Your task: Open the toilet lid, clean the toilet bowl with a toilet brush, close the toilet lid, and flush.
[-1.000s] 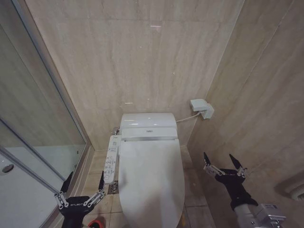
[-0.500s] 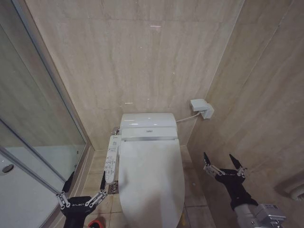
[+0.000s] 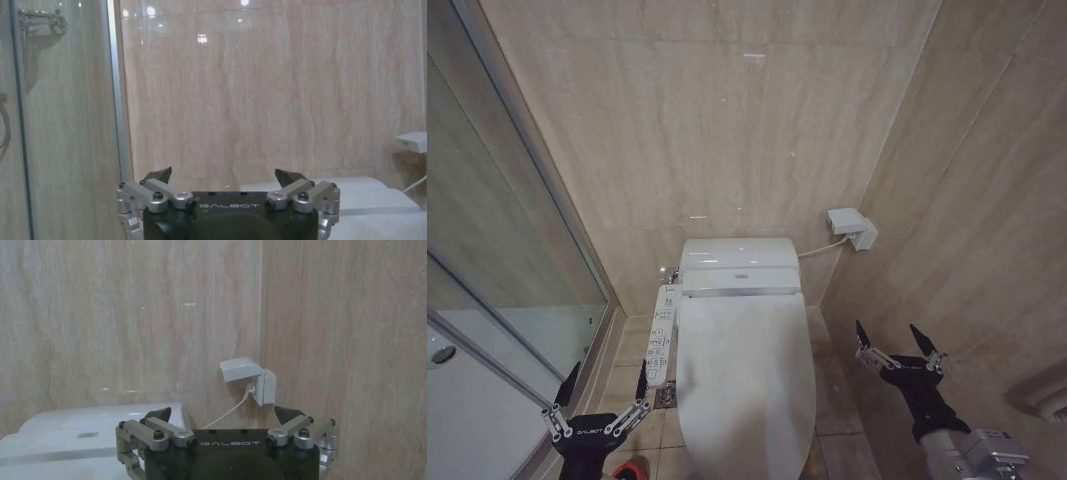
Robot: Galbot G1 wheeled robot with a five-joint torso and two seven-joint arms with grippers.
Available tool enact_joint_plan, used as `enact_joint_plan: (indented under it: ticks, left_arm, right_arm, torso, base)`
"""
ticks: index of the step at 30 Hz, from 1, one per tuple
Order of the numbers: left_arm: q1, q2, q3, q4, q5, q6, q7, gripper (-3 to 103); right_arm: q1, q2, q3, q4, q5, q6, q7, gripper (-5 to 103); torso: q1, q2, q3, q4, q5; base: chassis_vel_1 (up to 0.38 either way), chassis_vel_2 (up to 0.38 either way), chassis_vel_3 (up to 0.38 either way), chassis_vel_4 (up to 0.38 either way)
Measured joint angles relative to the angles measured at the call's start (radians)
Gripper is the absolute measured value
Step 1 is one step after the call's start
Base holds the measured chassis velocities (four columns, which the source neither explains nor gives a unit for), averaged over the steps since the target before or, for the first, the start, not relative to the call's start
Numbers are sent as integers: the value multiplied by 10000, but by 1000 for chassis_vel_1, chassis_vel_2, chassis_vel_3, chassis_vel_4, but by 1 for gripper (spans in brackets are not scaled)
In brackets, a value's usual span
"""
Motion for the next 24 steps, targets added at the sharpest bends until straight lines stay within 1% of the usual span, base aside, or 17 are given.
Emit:
enact_joint_plan:
  ticks: [18,24]
  left_arm:
    - [-3,0,-3,11,-4,12,-1,100]
    - [-4,0,-3,12,-7,12,1,100]
  right_arm:
    - [0,0,0,0,0,0,0,100]
    - [0,0,0,0,0,0,0,100]
  torso:
    - [1,-1,0,0,0]
    - [2,-1,1,0,1]
  base:
    - [0,0,0,0]
    - [85,-69,-83,71]
